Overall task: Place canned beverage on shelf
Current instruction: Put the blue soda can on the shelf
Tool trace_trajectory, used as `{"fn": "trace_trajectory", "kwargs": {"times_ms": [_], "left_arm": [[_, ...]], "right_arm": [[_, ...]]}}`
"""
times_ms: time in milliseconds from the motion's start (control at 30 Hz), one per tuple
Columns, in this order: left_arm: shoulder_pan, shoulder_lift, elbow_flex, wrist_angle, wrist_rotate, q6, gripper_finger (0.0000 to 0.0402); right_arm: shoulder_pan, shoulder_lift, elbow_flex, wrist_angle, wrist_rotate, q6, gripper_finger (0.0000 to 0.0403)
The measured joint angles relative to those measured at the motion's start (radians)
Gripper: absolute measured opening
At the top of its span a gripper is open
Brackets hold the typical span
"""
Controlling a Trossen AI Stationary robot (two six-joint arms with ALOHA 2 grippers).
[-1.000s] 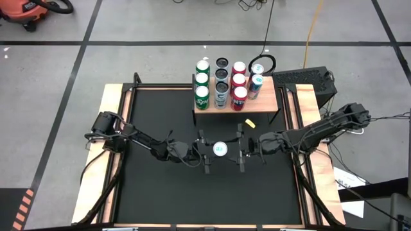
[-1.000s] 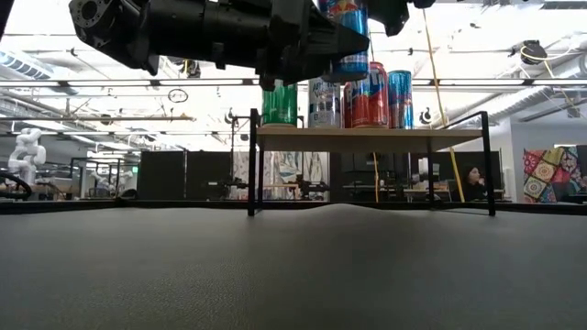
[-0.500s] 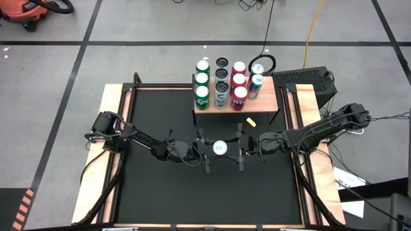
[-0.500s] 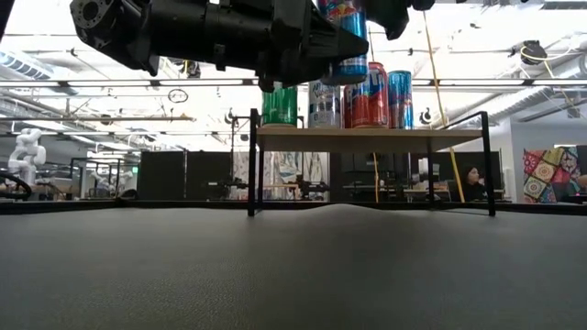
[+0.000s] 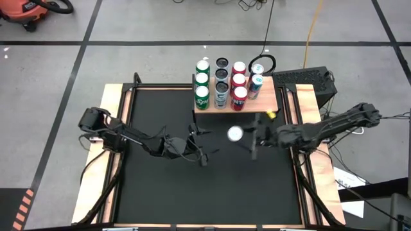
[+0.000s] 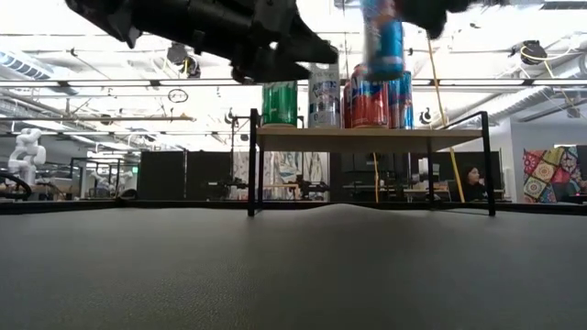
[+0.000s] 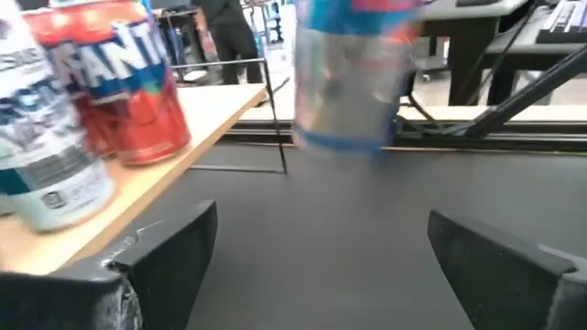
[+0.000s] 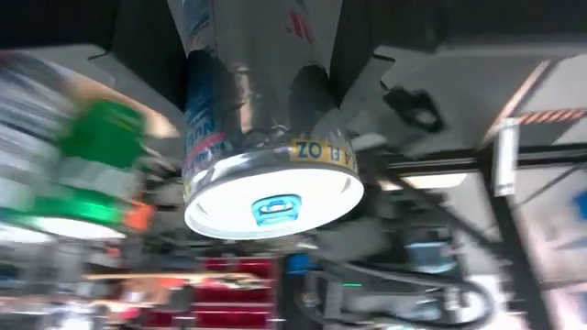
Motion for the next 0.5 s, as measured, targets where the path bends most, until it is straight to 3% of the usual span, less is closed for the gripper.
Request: {"fn": "trace_trajectory", "kwargs": {"times_ms": [300,500], "left_arm": [[0.004,-0.043,-0.073,0.078,-0.025,-0.001,0.0390],[0.030,-0.038,-0.073,0.088,-0.022,0.006,0.0390]], "right_arm": [[-0.159,-0.426,-0.190,-0.155,0.149,0.015,0.0205],[-0.299,-0.485,-0.194,-0.213,0.164,0.003,0.0205]]}}
